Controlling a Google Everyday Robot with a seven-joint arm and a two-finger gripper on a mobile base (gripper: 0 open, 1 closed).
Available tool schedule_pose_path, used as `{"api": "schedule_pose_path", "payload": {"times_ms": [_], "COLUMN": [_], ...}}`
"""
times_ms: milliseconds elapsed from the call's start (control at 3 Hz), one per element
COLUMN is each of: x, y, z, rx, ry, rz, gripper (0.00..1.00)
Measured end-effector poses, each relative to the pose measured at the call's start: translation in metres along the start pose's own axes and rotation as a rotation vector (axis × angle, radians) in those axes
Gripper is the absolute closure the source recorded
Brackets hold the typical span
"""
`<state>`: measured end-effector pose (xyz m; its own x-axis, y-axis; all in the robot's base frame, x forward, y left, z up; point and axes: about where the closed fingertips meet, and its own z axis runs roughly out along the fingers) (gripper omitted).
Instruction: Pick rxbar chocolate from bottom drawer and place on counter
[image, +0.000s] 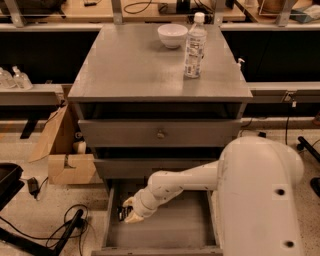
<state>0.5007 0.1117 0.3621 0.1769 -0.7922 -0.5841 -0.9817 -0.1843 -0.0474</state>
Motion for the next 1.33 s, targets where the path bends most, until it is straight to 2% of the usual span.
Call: {"api": "schedule_pose_path", "payload": {"times_ms": [333,667,1000,1333], "x": [-0.053,-0.095,-0.133,-0.143], "y": [0.018,0.018,-0.006,-0.033], "z": [-0.046,-0.097,-0.163,-0.211], "rx": [0.035,0.132,0.263,0.342], "ry": [0.008,0.005,0.005,0.012], "rz": [0.012,0.058,0.091,0.132], "gripper": [1.0,1.0,1.0,1.0]}}
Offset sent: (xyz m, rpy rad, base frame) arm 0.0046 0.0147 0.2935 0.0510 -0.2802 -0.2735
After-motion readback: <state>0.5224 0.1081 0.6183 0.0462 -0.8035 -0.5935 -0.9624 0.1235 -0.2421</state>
